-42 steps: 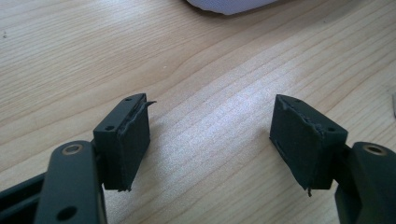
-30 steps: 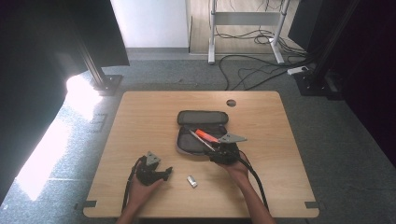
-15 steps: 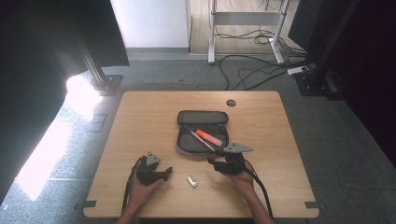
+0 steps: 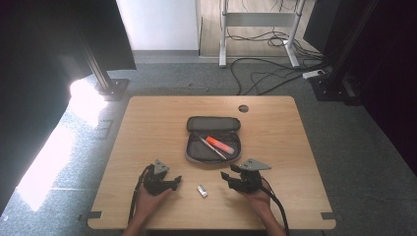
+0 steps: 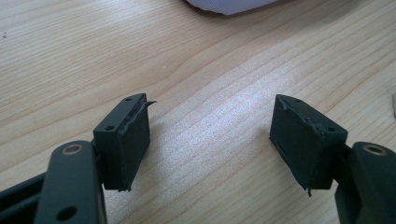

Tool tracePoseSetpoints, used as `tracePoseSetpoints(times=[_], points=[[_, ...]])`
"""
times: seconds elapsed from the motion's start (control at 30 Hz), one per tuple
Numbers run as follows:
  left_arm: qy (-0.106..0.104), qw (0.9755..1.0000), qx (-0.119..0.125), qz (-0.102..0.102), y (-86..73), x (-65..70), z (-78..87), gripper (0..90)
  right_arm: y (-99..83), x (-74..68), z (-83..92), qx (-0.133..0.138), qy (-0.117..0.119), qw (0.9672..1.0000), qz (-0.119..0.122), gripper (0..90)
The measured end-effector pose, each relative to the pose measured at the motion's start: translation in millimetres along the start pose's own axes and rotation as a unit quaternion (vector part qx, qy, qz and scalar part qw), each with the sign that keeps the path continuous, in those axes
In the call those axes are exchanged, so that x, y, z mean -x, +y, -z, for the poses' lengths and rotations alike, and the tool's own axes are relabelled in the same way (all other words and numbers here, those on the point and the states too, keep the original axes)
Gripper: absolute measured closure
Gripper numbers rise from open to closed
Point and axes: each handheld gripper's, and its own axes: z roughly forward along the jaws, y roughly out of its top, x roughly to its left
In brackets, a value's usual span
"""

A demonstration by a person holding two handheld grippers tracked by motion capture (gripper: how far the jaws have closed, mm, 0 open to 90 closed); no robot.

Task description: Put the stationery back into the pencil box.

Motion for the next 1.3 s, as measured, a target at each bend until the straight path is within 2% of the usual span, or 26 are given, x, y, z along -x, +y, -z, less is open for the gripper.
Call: tracePoseSetpoints(times=[0.17,0.33,0.7,0.8,0.97,1.2,1.3], points=[[0.000,1.0000,0.000,0.000,0.0,0.0,0.0,28.7,-3.6,-3.8,6.0,0.000,0.006,1.0000,-0.001,46.4],[0.000,1.0000,0.000,0.000,0.0,0.0,0.0,28.7,-7.1,-13.8,8.7,-0.002,0.019,0.9998,0.000,46.8],[0.000,1.0000,0.000,0.000,0.4,0.1,-0.5,28.7,-8.3,-36.9,0.0,-0.007,0.053,0.9984,0.018,48.6],[-0.001,1.0000,0.000,0.000,0.8,0.1,-0.8,28.6,-8.4,-40.8,-1.5,-0.008,0.057,0.9981,0.022,48.9],[-0.001,1.0000,0.000,0.000,0.9,0.2,-1.0,28.6,-8.5,-45.1,-2.9,-0.005,0.060,0.9981,0.015,50.0],[-0.001,1.0000,0.000,-0.001,1.2,0.2,-1.3,28.6,-10.9,-56.1,-12.5,-0.020,0.063,0.9974,0.029,50.5],[-0.001,1.0000,0.000,-0.001,1.2,0.2,-1.3,28.6,-12.2,-59.6,-16.9,-0.026,0.059,0.9976,0.024,50.9]])
